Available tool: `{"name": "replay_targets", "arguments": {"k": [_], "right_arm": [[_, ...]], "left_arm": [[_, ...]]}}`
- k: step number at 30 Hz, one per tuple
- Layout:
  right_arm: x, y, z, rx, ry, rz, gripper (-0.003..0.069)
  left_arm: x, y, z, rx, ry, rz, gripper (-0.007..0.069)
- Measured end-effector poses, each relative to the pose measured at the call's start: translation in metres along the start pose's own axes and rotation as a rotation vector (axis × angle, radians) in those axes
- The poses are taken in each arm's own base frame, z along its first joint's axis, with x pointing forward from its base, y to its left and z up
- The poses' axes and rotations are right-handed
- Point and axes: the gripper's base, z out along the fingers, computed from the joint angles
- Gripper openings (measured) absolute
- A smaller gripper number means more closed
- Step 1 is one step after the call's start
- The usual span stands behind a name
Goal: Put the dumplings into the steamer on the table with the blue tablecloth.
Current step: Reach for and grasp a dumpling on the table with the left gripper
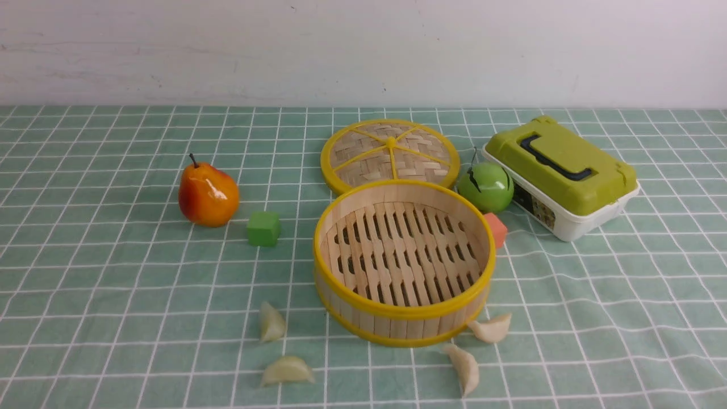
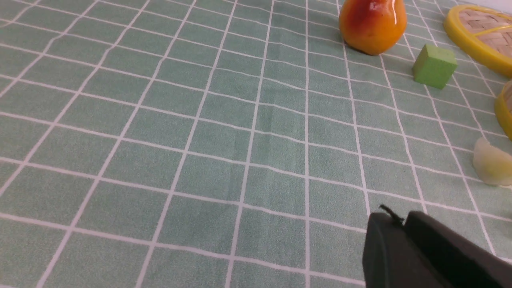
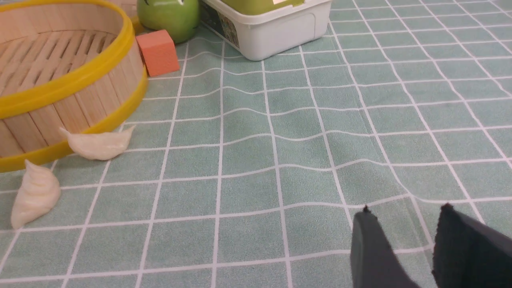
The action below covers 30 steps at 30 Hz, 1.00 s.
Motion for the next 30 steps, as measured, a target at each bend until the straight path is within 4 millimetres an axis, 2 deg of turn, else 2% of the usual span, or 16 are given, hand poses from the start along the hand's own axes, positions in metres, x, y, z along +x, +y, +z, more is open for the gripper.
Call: {"name": "replay_targets", "arguments": {"k": [30], "right_arm": [[0.0000,-0.0001,0.0000,0.002,0.000,-0.004,0.0239]], "left_arm": [[-0.0001,0.0004,0.0000,-0.004,-0.001,0.011,0.0077]]}}
